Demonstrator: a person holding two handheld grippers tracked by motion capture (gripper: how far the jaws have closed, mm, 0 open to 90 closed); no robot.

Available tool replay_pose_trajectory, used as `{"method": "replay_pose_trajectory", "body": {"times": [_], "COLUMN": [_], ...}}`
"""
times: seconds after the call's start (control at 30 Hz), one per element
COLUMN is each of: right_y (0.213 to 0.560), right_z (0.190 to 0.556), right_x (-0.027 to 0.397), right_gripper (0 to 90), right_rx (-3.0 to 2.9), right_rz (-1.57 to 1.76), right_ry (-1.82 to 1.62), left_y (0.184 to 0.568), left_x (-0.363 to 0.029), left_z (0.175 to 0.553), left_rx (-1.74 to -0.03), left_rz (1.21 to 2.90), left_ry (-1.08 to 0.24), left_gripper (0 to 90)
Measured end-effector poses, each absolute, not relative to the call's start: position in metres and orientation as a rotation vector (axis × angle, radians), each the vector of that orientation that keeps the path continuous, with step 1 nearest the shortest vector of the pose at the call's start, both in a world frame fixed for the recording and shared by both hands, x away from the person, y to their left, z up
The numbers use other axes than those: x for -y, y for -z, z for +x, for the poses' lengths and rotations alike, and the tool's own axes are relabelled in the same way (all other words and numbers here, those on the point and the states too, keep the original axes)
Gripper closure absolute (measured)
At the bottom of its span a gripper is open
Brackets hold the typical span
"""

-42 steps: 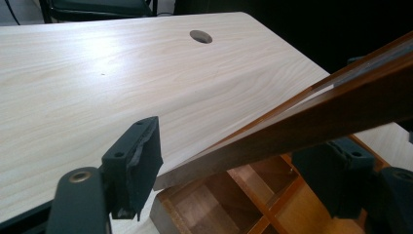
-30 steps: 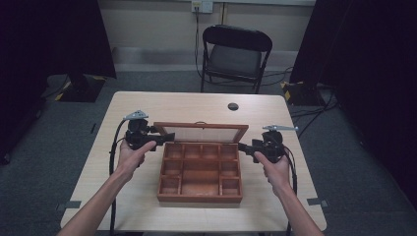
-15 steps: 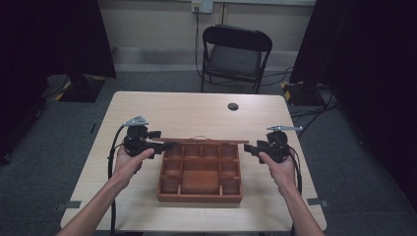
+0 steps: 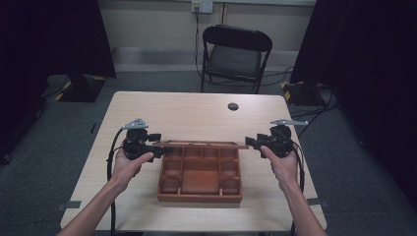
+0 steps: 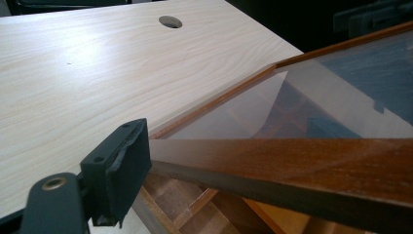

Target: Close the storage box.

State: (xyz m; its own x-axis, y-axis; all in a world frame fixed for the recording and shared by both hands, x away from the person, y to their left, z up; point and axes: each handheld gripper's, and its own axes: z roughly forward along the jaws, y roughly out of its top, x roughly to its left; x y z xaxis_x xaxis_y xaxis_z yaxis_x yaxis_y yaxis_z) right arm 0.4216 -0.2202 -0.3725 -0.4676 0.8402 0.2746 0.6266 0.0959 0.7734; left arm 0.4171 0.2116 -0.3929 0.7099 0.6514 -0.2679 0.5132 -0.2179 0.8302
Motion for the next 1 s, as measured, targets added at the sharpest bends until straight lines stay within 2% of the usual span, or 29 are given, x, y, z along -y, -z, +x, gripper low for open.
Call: {"method": "replay_pose_trajectory", "body": {"times": [0.1,0.3,0.57,0.63,0.73,0.97,1.0], "right_y": [0.364,0.346,0.322,0.319,0.316,0.316,0.316], "right_z": [0.422,0.419,0.407,0.405,0.403,0.399,0.399], "right_x": [0.217,0.201,0.171,0.161,0.152,0.12,0.12], "right_gripper": [44.9,45.1,37.0,37.6,41.2,61.0,61.0], "right_rx": [-2.15,-2.198,-2.327,-2.365,-2.394,-2.573,-2.573], "right_rz": [1.436,1.352,1.183,1.162,1.135,1.027,1.027], "right_ry": [-1.34,-1.399,-1.486,-1.479,-1.494,-1.627,-1.627], "left_y": [0.395,0.396,0.4,0.4,0.4,0.401,0.401], "left_x": [-0.212,-0.212,-0.213,-0.213,-0.213,-0.215,-0.215], "left_z": [0.416,0.411,0.407,0.407,0.406,0.403,0.403], "left_rx": [-0.904,-0.898,-0.891,-0.886,-0.881,-0.88,-0.88], "left_rz": [1.876,1.872,1.879,1.89,1.904,1.908,1.908], "left_ry": [-0.167,-0.176,-0.17,-0.168,-0.172,-0.166,-0.166], "left_gripper": [17.1,17.5,17.5,17.7,17.7,18.8,19.0]}}
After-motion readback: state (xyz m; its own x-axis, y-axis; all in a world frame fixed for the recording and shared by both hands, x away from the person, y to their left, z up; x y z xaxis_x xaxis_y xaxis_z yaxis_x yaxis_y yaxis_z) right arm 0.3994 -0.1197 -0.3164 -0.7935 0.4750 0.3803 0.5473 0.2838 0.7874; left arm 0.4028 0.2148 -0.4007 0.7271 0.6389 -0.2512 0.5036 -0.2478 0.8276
